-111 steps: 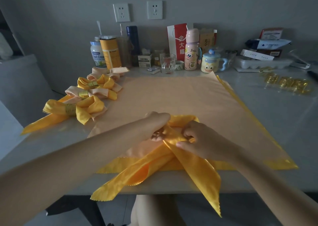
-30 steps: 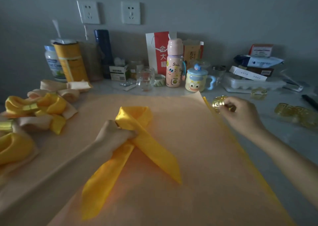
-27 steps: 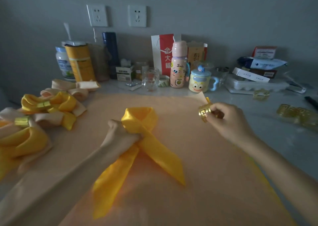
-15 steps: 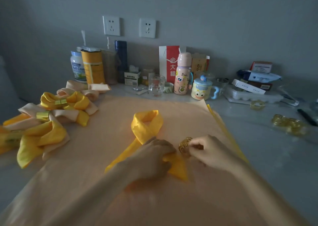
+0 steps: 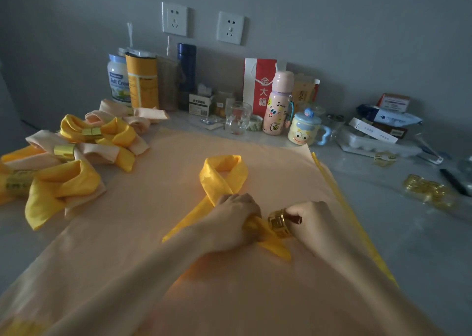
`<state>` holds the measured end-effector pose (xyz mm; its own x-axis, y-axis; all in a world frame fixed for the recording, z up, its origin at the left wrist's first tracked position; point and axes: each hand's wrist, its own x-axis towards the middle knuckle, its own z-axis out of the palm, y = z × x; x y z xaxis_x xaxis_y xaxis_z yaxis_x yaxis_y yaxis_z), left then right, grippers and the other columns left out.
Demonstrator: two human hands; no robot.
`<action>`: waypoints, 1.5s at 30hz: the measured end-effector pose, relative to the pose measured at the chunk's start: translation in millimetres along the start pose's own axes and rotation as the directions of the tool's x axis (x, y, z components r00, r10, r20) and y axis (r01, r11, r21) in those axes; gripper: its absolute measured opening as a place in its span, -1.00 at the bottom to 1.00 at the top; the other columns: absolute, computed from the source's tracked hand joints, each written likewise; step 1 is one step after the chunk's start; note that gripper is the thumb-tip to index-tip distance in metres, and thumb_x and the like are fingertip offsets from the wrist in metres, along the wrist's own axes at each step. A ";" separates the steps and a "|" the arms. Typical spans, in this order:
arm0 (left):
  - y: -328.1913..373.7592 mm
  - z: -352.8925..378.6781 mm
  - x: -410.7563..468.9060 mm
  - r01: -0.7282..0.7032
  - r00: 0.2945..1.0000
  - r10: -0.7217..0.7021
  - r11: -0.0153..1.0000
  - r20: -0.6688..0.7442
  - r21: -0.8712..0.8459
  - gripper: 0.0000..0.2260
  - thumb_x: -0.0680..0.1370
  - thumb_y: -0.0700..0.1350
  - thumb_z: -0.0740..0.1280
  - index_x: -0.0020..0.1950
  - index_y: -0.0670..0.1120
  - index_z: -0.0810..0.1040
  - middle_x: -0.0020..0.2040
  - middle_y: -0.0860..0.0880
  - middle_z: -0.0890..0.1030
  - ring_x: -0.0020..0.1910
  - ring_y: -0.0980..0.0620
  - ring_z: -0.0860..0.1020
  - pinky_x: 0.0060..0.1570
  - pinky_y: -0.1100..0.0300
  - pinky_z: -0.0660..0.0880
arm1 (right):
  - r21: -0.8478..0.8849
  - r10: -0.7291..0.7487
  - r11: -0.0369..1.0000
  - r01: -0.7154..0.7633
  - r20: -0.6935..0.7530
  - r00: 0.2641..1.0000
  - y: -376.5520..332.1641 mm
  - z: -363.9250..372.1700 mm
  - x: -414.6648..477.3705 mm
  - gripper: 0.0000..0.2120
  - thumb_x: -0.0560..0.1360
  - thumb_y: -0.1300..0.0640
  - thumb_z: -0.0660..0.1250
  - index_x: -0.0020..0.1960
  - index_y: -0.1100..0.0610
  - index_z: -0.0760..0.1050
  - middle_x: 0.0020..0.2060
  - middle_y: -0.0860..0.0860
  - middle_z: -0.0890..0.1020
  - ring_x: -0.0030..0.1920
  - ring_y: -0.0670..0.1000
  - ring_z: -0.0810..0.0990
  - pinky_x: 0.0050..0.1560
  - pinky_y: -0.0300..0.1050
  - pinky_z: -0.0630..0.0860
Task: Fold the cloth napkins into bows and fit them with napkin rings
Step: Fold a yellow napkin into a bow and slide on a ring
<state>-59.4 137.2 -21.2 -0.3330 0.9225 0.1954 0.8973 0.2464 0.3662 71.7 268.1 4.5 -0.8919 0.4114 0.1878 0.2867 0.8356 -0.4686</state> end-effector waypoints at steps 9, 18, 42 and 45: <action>0.6 18.5 1.0 0.048 0.974 -0.063 0.996 -0.219 -0.072 -0.79 0.61 -0.06 0.15 0.19 0.00 0.50 0.17 0.03 0.47 0.19 0.05 0.38 0.25 0.23 0.09 | 0.351 0.033 0.933 -0.081 0.141 0.989 -1.2 8.8 1.6 -0.75 0.51 0.30 0.25 -0.15 0.06 0.66 -0.43 -0.14 0.63 -0.38 -0.29 0.48 -0.36 -0.29 0.38; -2.3 11.4 2.4 0.093 0.969 -0.144 0.965 -0.199 -0.247 -0.81 0.57 -0.13 0.21 0.12 -0.06 0.57 0.11 -0.01 0.57 0.17 0.01 0.41 0.21 0.26 0.12 | 0.283 -0.007 0.959 -0.011 0.063 0.998 2.4 23.6 9.8 -0.86 0.43 0.24 0.37 -0.28 0.12 0.63 -0.38 0.05 0.64 -0.31 -0.12 0.48 -0.29 -0.03 0.45; -2.9 -0.9 -1.7 -0.051 0.960 -0.023 0.965 -0.280 -0.256 -0.57 0.42 -0.10 0.45 0.27 0.01 0.46 0.17 0.12 0.54 0.19 0.11 0.42 0.25 0.41 0.10 | 0.277 -0.096 0.956 0.097 -0.019 0.995 4.5 10.5 0.0 -0.85 0.57 0.17 0.24 -0.17 0.10 0.48 -0.36 -0.03 0.52 -0.31 -0.09 0.45 -0.28 -0.25 0.33; -12.4 -11.3 -1.0 -0.067 0.959 0.005 0.976 -0.283 -0.207 -0.56 0.41 -0.08 0.47 0.25 0.00 0.46 0.17 0.13 0.54 0.25 0.12 0.42 0.35 0.38 -0.13 | 0.182 -0.139 0.973 0.144 -0.039 0.990 3.8 -2.0 -0.8 -0.85 0.56 0.20 0.25 -0.18 0.12 0.49 -0.35 -0.05 0.57 -0.31 -0.11 0.49 -0.29 -0.35 0.34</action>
<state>-73.6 129.9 -15.7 -0.3966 0.8017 0.4472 0.8380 0.1173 0.5329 74.3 271.7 4.3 -0.9087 0.3054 0.2845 0.0872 0.8056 -0.5860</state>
